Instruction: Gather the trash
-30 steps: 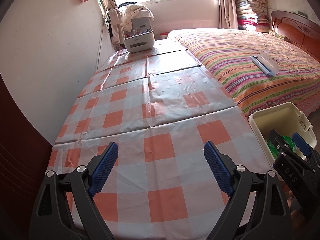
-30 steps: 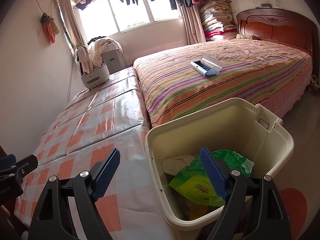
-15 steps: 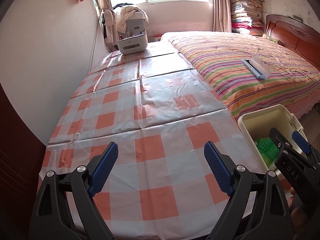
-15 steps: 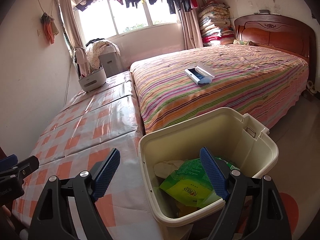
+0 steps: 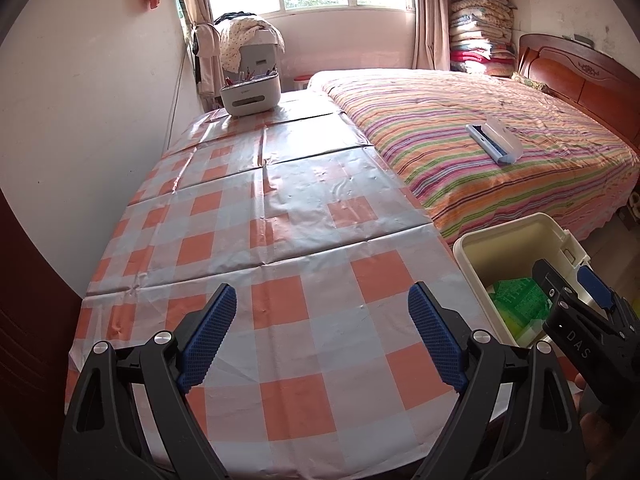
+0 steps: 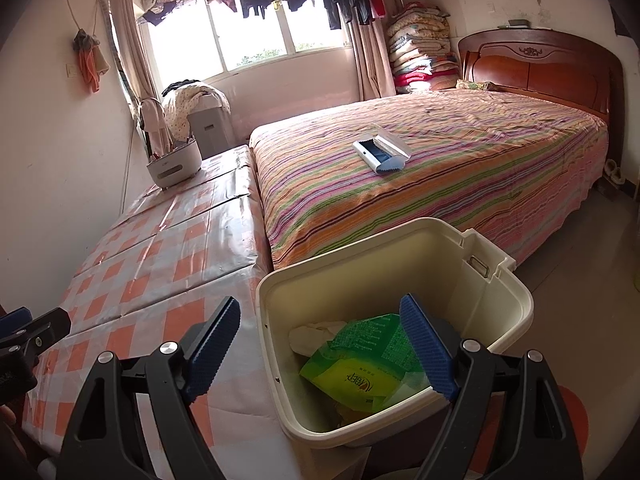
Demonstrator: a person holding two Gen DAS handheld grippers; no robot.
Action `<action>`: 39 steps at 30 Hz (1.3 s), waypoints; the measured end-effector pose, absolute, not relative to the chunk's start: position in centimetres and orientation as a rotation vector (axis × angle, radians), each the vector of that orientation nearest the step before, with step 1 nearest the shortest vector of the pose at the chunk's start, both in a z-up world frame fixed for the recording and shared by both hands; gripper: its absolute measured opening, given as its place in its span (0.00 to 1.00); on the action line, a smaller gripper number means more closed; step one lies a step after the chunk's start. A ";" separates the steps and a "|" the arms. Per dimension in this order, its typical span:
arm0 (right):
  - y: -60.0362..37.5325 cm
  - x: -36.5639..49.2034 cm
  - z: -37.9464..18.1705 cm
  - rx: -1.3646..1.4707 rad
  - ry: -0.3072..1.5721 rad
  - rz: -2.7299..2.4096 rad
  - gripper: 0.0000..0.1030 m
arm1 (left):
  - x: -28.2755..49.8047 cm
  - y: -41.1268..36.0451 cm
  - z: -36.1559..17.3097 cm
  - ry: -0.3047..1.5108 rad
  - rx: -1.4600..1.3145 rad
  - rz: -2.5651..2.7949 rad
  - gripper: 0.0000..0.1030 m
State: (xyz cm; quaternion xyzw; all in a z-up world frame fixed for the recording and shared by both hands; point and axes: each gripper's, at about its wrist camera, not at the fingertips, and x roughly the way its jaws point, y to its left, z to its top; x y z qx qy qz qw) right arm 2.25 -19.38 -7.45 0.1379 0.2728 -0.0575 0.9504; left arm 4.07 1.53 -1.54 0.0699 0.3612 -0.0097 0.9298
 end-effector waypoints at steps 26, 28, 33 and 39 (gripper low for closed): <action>-20.0 1.9 -7.5 0.278 0.567 -0.137 0.78 | 4.0 0.5 -2.3 0.791 0.130 -0.083 0.84; -20.0 1.9 -7.6 0.279 0.569 -0.136 0.78 | 4.0 0.3 -2.3 0.791 0.134 -0.088 0.84; -20.0 1.8 -7.6 0.277 0.567 -0.137 0.78 | 3.8 -0.4 -2.3 0.787 0.158 -0.096 0.84; -20.0 1.8 -7.8 0.279 0.572 -0.140 0.78 | 3.6 -0.9 -2.2 0.775 0.177 -0.096 0.95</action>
